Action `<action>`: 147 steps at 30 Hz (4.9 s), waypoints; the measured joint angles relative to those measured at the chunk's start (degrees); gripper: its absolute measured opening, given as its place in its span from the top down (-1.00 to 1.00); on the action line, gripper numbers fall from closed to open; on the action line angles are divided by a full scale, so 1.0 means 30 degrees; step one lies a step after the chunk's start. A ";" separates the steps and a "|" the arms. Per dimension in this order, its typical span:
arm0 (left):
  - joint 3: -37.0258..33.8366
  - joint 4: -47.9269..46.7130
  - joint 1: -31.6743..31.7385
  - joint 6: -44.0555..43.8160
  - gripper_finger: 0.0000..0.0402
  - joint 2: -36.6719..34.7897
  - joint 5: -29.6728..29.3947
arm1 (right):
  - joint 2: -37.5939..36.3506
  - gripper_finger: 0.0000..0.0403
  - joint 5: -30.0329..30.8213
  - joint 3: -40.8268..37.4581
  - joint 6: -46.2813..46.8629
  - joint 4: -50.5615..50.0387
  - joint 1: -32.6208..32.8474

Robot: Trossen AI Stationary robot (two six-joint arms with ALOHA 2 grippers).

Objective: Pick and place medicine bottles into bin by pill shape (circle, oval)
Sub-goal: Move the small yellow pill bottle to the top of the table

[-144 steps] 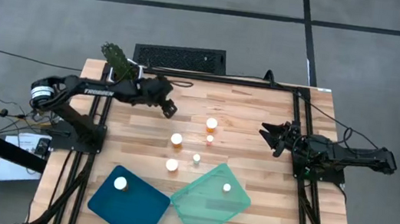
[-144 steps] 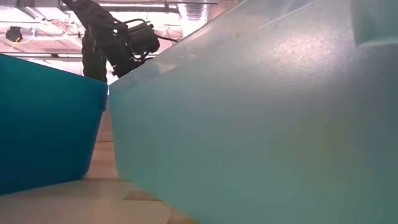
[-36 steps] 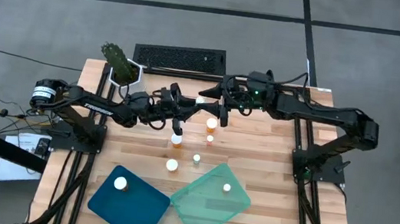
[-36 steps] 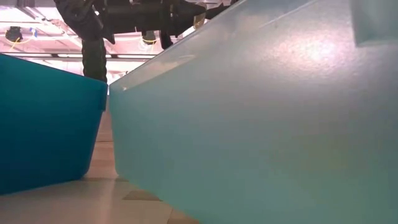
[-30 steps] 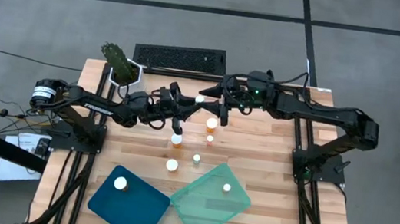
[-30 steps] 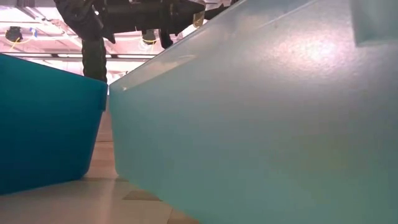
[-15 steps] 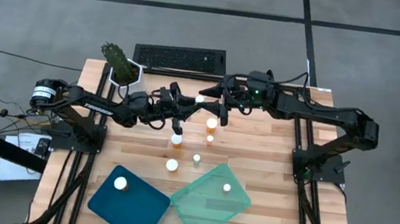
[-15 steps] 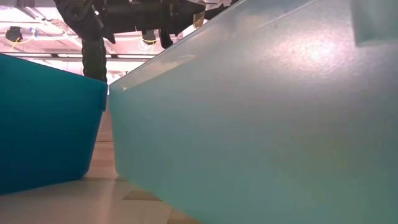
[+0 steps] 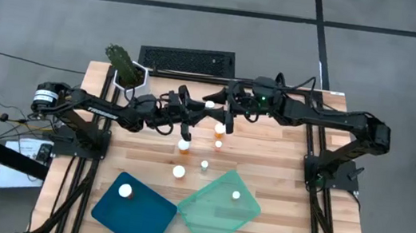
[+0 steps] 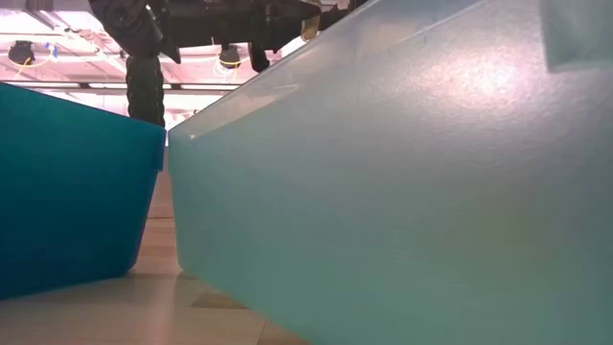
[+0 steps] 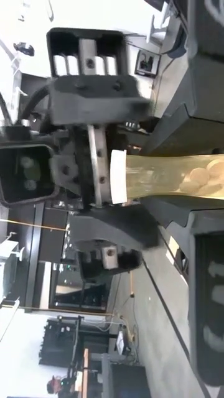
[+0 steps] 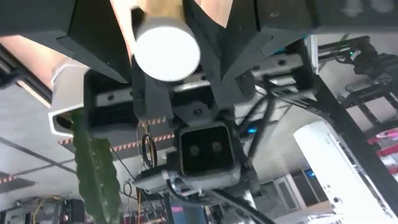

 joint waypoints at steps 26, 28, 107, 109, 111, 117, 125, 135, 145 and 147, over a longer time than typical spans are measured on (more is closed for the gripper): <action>0.0000 0.0276 0.0000 -0.0007 0.61 0.0000 -0.0064 | -0.0285 0.28 -0.0627 0.0007 -0.0073 -0.0572 -0.0418; 0.0000 0.0269 0.0000 -0.0063 0.61 0.0000 -0.0107 | -0.0285 0.37 -0.0619 0.0007 -0.0144 -0.0569 -0.0418; -0.0015 -0.3673 -0.0007 -0.0715 -0.33 -0.0656 0.0780 | -0.0664 0.41 0.1983 -1.5132 -0.6571 1.2376 -0.5413; -0.0015 -0.3740 -0.0007 -0.0714 -0.33 -0.0660 0.0773 | 0.0156 0.41 0.2046 -1.5125 -0.6598 1.2652 -0.5183; -0.0015 -0.3796 -0.0007 -0.0714 -0.33 -0.0656 0.0780 | 0.0924 0.41 0.2047 -1.5103 -0.6666 1.2926 -0.4790; -0.0015 -0.4323 -0.0007 -0.0712 -0.33 -0.0656 0.0774 | 0.2650 0.41 0.2061 -1.5097 -0.6696 1.4981 -0.3618; -0.0015 -0.4631 -0.0007 -0.0557 -0.33 -0.0648 0.0758 | 0.3951 0.41 0.2563 -1.5103 -0.6994 1.5375 -0.3048; -0.0015 -0.4627 -0.0007 -0.0118 -0.33 -0.0648 0.0707 | 0.5658 0.41 0.2621 -1.5103 -0.7076 1.6467 -0.2595; -0.0015 -0.4620 -0.0007 0.0080 -0.33 -0.0648 0.0561 | 0.6192 0.41 0.3257 -1.5096 -0.7896 1.6914 -0.2639; -0.0015 -0.4620 -0.0007 0.0080 -0.33 -0.0648 0.0561 | 0.6192 0.41 0.3264 -1.5096 -0.8097 1.6906 -0.2822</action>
